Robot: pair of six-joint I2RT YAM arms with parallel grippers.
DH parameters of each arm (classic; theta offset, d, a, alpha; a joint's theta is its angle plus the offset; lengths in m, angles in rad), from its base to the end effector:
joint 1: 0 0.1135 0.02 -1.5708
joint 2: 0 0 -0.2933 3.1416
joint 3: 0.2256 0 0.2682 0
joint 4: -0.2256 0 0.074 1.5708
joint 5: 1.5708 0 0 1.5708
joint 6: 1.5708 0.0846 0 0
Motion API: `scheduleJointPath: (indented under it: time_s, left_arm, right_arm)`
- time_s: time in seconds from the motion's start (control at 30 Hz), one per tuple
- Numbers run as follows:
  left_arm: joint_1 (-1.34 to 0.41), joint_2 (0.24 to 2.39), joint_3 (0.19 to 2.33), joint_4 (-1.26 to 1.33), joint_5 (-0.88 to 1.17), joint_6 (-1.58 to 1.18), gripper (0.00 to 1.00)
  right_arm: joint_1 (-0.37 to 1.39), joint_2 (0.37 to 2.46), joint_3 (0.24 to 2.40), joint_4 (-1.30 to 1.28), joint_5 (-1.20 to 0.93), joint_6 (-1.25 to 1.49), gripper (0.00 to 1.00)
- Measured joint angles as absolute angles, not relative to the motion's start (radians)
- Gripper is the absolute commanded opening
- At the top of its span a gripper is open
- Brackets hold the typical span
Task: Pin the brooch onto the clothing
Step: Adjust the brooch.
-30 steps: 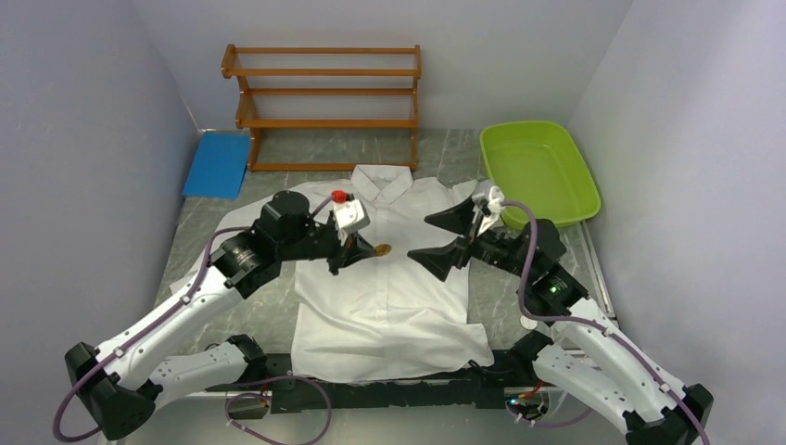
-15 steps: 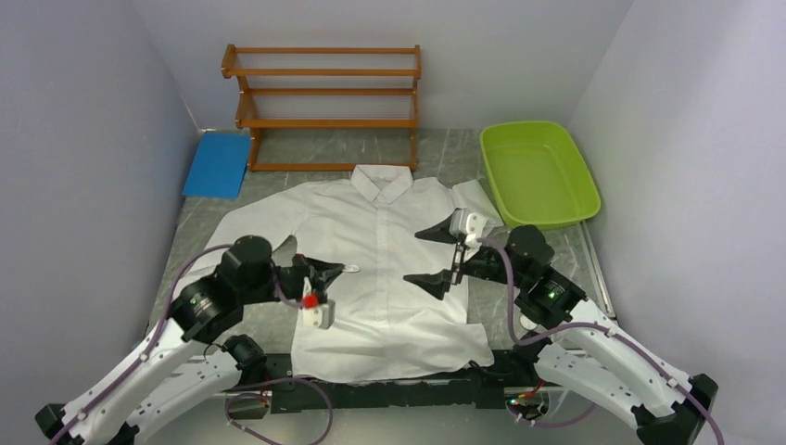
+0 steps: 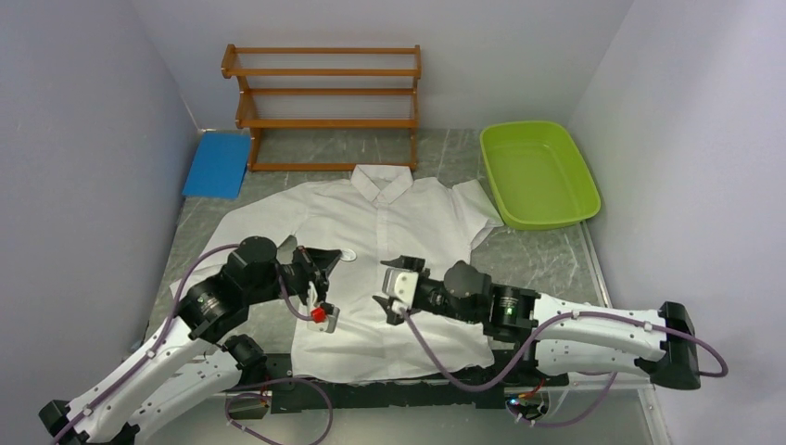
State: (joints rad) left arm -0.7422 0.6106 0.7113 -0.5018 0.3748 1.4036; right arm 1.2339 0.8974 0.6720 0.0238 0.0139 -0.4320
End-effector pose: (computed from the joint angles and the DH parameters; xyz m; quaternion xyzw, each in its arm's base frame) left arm 0.1076 -0.1407 0.3080 0.7689 0.3009 0.0292 0.5635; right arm 0.0873 0.2456 0.3111 -0.5702 0.5244 0.2418 0.5843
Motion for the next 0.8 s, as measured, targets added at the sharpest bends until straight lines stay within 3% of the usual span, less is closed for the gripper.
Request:
scheduleJointPath:
  time_s: [0.17, 0.8]
  left_arm:
    - [-0.742, 0.632, 0.726, -0.500, 0.368, 1.406, 0.03]
    - [-0.742, 0.506, 0.603, -0.360, 0.284, 1.637, 0.03]
  right_arm:
    - [1.356, 0.945, 0.672, 0.142, 0.168, -0.537, 0.49]
    - [1.423, 1.057, 0.672, 0.395, 0.290, -0.697, 0.38]
